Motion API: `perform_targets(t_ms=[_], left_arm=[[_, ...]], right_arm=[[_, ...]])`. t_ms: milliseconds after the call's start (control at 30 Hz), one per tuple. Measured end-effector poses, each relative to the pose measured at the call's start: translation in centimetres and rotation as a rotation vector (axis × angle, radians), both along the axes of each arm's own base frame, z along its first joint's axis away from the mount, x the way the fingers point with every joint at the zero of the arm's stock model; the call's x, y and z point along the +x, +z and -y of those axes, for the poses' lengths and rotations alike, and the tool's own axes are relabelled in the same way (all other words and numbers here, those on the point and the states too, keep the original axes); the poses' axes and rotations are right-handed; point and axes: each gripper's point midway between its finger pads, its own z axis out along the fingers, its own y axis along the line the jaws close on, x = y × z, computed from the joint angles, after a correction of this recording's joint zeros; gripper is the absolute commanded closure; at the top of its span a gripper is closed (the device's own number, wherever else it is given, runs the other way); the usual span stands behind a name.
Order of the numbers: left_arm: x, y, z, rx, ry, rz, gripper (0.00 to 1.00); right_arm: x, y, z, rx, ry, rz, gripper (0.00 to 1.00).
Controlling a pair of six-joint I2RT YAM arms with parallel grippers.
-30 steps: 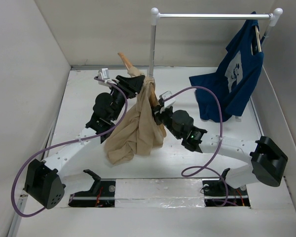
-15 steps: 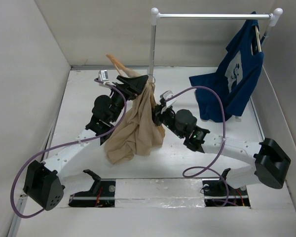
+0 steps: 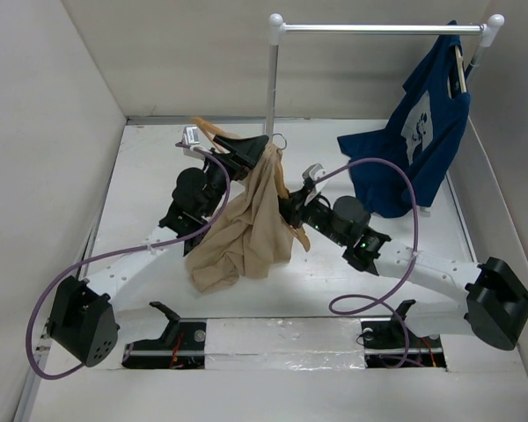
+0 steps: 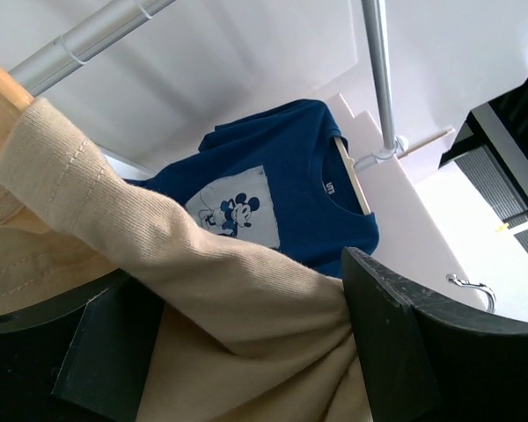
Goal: Place the t-shirt on the hanger
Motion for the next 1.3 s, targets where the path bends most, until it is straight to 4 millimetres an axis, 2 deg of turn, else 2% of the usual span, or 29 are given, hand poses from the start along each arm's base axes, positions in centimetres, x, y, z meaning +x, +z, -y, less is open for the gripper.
perform_targets(t_ms=[133,300,467,700,900,1100,1233,1300], left_arm=[[0.9,-0.4,0.0,-0.024,-0.013,-0.031,0.27],[1.2,-0.5,-0.3,-0.052,-0.024,-0.054,0.29],[1.9,-1.3,-0.7,-0.052,-0.009,-0.082,0.26],[2.2,-4.1,-2.6,-0.065,0.054,-0.110,0.14],[2.5,-4.1,-2.7,-0.067,0.063,-0.120,0.13],[3.6,-3.1,-1.8,-0.071,0.050,-0.121,0.13],[4.3,-3.2,-1.5,-0.055,0.026,-0.136,0.20],[4.4,-3.2,-1.6,-0.053,0.024,-0.137,0.28]], right_arm=[[0.9,-0.1,0.5,-0.088,-0.065,0.029,1.00],[1.1,-0.4,0.8,-0.191,-0.188,0.105,1.00],[1.3,-0.9,0.9,-0.255,-0.278,0.158,1.00],[1.0,-2.4,1.0,-0.263,-0.235,0.137,1.00],[0.5,-0.9,2.1,-0.174,-0.197,0.135,1.00],[0.3,-0.4,1.8,-0.148,-0.172,0.142,1.00],[0.6,-0.5,1.7,-0.171,-0.162,0.140,1.00],[0.7,-0.7,1.6,-0.190,-0.159,0.137,1.00]])
